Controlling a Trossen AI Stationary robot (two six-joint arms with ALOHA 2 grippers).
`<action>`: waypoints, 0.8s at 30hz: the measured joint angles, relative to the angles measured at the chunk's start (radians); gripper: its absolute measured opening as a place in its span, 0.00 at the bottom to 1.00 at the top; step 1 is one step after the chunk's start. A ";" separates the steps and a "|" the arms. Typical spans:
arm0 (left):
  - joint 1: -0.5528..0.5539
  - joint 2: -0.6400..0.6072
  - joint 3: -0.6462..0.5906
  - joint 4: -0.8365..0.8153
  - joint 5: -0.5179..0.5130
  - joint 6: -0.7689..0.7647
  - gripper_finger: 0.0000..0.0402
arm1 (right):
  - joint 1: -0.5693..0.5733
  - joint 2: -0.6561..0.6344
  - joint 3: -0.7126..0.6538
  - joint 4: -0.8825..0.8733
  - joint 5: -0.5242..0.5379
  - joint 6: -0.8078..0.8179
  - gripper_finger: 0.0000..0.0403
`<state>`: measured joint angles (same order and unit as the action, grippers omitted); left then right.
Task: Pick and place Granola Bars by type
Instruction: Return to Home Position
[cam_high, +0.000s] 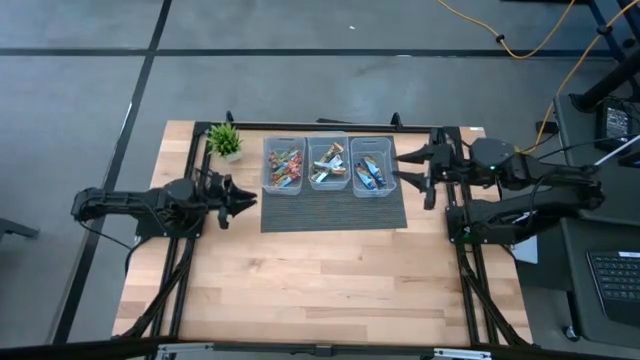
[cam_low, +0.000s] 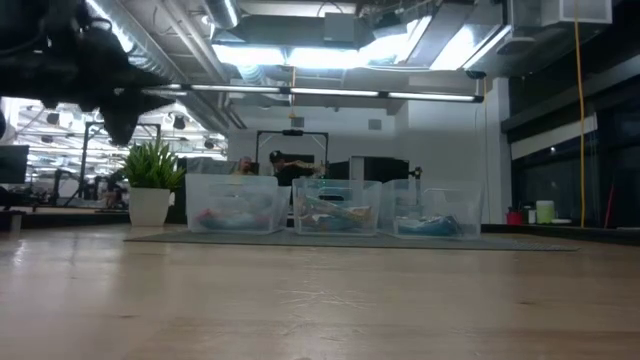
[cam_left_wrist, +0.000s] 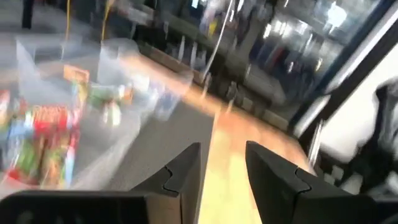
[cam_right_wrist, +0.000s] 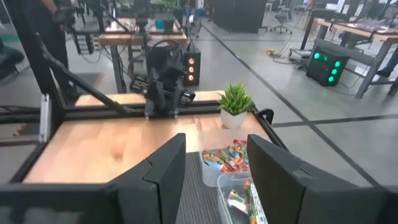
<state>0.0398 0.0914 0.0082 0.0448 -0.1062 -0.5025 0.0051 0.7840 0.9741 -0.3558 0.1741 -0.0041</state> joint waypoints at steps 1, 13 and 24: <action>-0.010 0.004 0.001 -0.020 0.006 0.000 0.30 | 0.000 0.009 0.000 -0.001 0.000 -0.007 0.43; -0.039 0.015 0.000 -0.014 0.088 0.000 0.30 | -0.074 -0.033 -0.315 0.342 -0.042 0.006 0.43; -0.037 0.016 0.000 -0.019 0.084 0.000 0.30 | -0.078 -0.158 -0.730 0.795 -0.083 0.107 0.43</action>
<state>0.0025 0.1070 0.0086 0.0261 -0.0219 -0.5026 -0.0731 0.6263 0.2439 0.4393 0.0916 0.1026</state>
